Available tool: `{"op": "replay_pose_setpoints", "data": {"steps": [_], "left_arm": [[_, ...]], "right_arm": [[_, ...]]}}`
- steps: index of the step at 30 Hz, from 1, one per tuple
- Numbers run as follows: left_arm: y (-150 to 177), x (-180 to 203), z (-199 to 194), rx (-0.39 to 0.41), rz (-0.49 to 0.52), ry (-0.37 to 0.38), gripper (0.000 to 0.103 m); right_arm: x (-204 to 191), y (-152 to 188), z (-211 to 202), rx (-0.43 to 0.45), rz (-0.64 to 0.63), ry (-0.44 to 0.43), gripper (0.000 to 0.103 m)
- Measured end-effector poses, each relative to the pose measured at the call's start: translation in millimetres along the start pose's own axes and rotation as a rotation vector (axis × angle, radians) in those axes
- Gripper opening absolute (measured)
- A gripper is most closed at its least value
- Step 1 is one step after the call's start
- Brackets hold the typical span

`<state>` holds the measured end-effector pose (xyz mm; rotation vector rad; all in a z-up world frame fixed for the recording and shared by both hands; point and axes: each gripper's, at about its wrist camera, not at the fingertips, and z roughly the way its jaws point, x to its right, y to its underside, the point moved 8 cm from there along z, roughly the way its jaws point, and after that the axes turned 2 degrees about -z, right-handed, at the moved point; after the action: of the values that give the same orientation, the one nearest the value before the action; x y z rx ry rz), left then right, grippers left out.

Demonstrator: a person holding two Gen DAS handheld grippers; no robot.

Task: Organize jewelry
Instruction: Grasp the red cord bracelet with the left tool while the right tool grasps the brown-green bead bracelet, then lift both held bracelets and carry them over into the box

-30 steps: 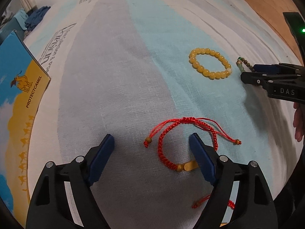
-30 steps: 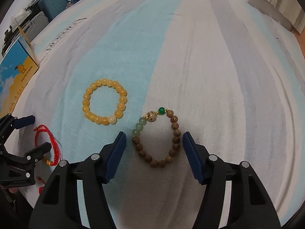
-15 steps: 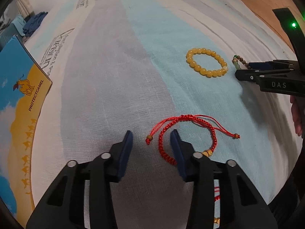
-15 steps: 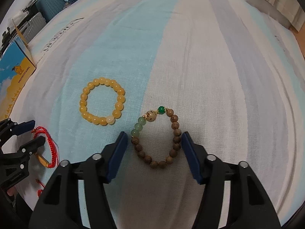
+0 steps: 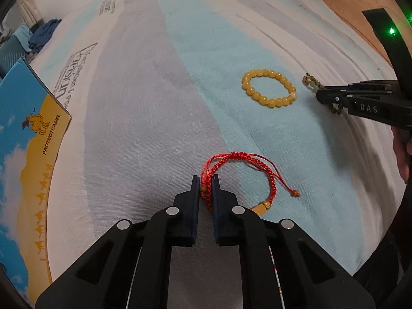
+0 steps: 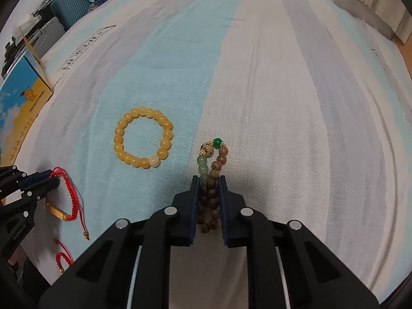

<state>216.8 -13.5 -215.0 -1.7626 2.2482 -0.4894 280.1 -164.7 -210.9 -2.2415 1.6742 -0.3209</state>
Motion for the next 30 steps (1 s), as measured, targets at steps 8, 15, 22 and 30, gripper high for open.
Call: {"op": "replay_pose_setpoints", "data": {"steps": [8,15,22,30], "left_arm": [[-8,6,-15,0.026,0.006,0.009,0.008],[-17,5,-32,0.055,0.003,0.003,0.008],[-22,2,-53,0.086,-0.003,-0.018,0.008],[-23,-2,-73,0.108,-0.019,-0.043,0.008]], "right_arm": [[-2,-5,-20,0.028,-0.007,0.005,0.014],[-6,-11,-36,0.051,-0.013,0.007,0.014],[-11,-16,-56,0.079,-0.019,0.01,0.014],[-16,-20,-78,0.113,-0.025,0.012,0.014]]}}
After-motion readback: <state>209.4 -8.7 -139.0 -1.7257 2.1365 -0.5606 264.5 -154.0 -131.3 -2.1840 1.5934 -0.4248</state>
